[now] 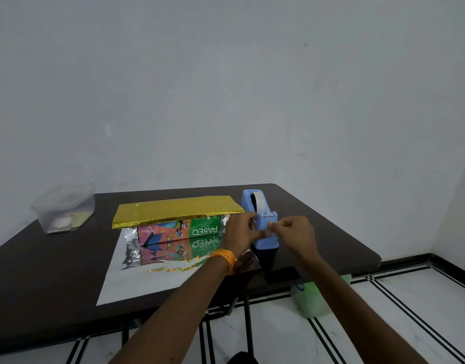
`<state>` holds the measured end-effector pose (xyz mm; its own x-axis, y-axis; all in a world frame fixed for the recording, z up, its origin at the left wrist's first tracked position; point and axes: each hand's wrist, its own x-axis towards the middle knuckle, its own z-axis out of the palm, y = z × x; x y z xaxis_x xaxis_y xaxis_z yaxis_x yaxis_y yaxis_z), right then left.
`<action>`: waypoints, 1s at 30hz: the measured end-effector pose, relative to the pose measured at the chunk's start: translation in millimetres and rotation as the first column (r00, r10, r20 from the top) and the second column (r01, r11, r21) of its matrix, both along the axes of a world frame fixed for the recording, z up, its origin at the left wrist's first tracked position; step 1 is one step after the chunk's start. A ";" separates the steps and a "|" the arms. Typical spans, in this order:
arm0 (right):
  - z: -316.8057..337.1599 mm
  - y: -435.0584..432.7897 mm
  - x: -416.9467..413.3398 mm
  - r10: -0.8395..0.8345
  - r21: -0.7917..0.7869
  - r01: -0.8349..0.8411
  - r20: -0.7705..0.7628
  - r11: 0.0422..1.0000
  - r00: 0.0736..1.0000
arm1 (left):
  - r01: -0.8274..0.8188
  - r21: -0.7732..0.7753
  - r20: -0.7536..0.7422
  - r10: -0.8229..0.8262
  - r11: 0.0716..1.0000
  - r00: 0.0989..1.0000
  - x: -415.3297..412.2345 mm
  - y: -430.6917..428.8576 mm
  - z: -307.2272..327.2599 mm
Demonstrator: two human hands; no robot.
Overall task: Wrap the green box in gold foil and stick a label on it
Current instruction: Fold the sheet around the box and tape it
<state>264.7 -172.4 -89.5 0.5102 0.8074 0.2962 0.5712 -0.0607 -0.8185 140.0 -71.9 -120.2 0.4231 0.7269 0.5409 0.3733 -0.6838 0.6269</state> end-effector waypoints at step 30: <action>8.2 90.2 -77.5 0.396 0.107 -0.478 0.420 0.872 0.816 | -0.306 0.183 -0.052 0.320 0.934 0.946 -156.2 46.1 36.6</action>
<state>187.2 -82.2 -81.3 -0.0653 0.8208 0.5675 0.7606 0.4091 -0.5041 -16.2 -25.8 -83.6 0.2357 0.7291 0.6425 0.6294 -0.6183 0.4707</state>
